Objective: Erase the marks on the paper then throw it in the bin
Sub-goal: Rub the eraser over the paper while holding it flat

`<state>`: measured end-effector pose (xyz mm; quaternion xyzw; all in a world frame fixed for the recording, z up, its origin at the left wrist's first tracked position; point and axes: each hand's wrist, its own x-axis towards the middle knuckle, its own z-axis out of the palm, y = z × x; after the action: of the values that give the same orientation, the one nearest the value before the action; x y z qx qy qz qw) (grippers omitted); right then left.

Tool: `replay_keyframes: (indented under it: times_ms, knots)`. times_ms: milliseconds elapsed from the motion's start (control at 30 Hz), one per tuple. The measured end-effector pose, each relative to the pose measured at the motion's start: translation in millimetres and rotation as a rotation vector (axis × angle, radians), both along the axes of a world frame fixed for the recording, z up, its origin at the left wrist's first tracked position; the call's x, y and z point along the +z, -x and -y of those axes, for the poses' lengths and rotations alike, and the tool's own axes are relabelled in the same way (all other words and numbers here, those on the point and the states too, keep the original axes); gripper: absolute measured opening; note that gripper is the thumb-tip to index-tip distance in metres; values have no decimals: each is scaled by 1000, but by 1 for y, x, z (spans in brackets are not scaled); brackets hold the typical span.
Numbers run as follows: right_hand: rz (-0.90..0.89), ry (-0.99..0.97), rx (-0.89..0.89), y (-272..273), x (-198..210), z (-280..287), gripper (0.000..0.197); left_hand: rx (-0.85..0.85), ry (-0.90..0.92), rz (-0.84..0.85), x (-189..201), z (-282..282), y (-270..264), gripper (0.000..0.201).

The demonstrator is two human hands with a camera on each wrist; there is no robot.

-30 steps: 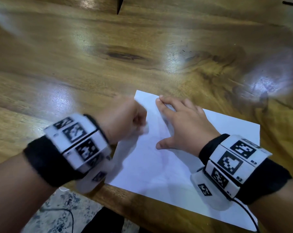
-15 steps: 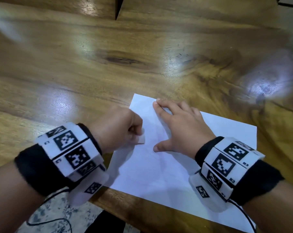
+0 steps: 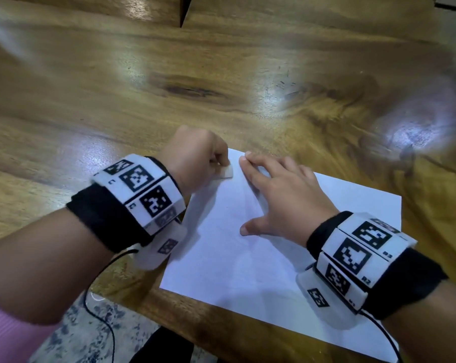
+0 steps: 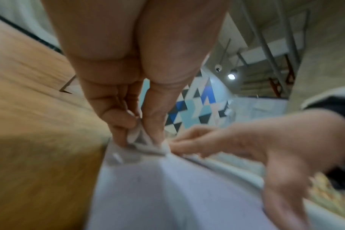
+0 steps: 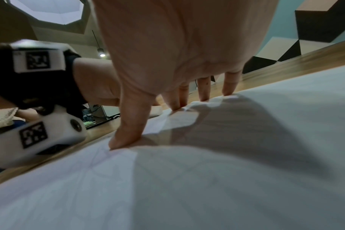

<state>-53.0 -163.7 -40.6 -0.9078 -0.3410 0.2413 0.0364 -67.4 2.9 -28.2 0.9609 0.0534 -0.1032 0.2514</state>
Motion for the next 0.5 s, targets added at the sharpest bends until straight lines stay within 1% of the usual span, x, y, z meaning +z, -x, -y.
replay_keyframes:
  times_ms: [67, 133, 167, 200, 233, 333, 400, 433, 500]
  knots:
    - [0, -1, 4, 0, 0, 0, 112, -45, -12, 15, -1, -3, 10, 8]
    - [1, 2, 8, -1, 0, 0, 112, -150, 13, -84, 0, -6, 34, 12]
    - [1, 4, 8, -1, 0, 0, 112, -175, 39, -151, 0, -7, 43, 11]
    - [1, 6, 7, 0, 0, 1, 112, -170, 61, -182, -1, -9, 47, 9]
    - [1, 5, 6, 0, 0, 1, 112, -134, 71, -167, 0, -9, 45, 7]
    - [4, 7, 9, 1, 0, 0, 112, -18, 36, 10, -4, -10, 25, 9]
    - [1, 12, 10, 0, 0, 0, 112, -31, 16, 56, -6, -10, 26, 9]
    - [-1, 12, 11, 0, 0, 0, 112, -65, 24, 28, -6, -11, 33, 10]
    - [-4, 6, 7, 0, 0, 0, 112, -132, 54, -118, -5, -14, 51, 12]
